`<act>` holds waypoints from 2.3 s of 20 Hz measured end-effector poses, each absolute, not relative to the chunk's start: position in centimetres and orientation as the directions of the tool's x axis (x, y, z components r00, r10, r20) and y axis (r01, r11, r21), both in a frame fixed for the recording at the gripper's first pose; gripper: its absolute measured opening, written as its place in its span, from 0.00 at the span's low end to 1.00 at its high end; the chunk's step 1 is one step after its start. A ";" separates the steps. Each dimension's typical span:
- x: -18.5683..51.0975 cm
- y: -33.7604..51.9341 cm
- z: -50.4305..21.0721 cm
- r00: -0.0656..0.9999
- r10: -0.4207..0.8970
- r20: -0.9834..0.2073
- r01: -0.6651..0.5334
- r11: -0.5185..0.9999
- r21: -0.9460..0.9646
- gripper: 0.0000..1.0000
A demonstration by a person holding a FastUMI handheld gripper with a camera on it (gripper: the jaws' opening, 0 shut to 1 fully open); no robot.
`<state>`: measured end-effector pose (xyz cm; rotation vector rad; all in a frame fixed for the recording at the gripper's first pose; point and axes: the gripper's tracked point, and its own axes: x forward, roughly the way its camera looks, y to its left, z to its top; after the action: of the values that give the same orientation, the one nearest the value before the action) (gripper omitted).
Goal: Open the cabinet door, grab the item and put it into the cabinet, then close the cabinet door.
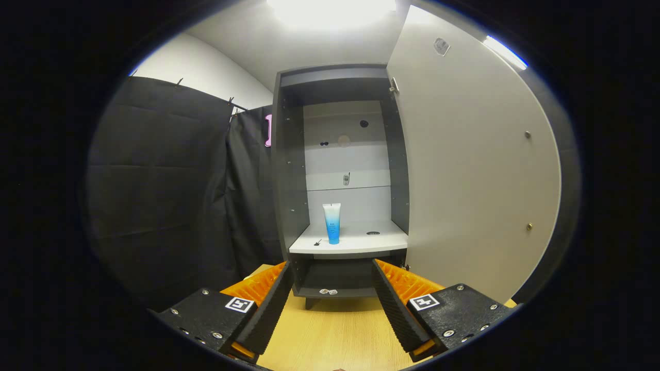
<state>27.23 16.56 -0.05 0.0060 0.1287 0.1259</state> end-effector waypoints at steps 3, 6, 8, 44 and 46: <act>24.9 15.2 -0.5 0.985 0.114 -0.131 -0.112 0.993 0.027 0.94; 23.1 13.0 -0.5 0.988 0.084 -0.131 -0.081 0.996 0.031 0.93; 22.0 11.3 -0.3 0.990 0.060 -0.129 -0.057 0.998 0.025 0.93; 24.8 -13.5 8.1 0.855 -0.519 -0.022 0.517 0.854 -0.054 0.93; 24.6 -12.1 8.2 0.868 -0.495 -0.030 0.494 0.868 -0.045 0.92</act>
<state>24.58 -12.06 8.15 -0.0365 0.0408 -0.5174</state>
